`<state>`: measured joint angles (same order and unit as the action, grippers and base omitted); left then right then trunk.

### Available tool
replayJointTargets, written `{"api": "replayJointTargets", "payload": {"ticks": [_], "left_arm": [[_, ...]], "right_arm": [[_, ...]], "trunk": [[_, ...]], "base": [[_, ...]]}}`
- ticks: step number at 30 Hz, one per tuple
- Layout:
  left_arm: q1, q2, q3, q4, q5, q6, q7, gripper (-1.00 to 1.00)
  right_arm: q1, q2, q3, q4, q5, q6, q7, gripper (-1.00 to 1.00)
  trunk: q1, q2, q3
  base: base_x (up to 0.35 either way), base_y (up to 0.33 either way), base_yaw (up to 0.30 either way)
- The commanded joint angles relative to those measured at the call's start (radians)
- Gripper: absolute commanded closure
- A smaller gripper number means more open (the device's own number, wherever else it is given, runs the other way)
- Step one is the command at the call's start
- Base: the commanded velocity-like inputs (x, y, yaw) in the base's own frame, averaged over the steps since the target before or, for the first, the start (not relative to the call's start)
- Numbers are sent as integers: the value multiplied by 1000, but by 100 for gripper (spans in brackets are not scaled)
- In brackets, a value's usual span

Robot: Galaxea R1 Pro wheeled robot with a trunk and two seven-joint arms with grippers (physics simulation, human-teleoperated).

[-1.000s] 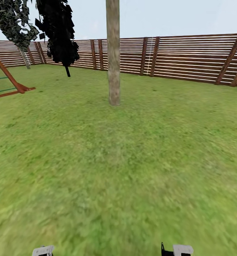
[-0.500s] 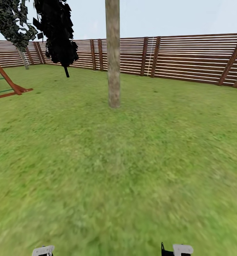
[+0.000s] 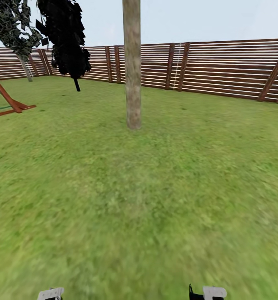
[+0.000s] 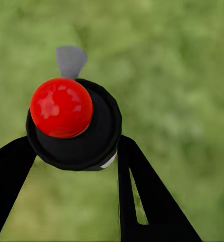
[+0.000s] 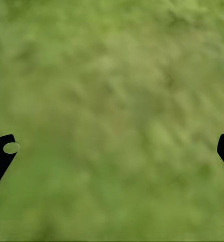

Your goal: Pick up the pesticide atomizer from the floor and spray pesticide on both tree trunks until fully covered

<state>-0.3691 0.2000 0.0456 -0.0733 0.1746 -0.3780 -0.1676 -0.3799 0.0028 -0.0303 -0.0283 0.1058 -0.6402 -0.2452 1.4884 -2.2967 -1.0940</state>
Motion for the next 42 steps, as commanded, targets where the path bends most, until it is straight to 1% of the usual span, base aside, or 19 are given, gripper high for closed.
{"api": "replayJointTargets", "payload": {"ticks": [1,22,29,42], "left_arm": [[-1,0,5,1,10,-1,-10,100],[-1,0,5,1,10,-1,-10,100],[-1,0,5,1,10,-1,-10,100],[-1,-1,5,2,10,-1,-10,100]], "right_arm": [[0,0,-3,1,11,-1,-8,-100],[-1,2,-3,1,10,-1,-8,-100],[-1,2,-3,1,10,-1,-9,-100],[-1,-1,-3,1,10,-1,-8,-100]], "trunk": [[0,0,-1],[0,0,-1],[0,0,-1],[0,0,-1]], "base": [[339,0,0],[339,0,0],[339,0,104],[339,0,4]]}}
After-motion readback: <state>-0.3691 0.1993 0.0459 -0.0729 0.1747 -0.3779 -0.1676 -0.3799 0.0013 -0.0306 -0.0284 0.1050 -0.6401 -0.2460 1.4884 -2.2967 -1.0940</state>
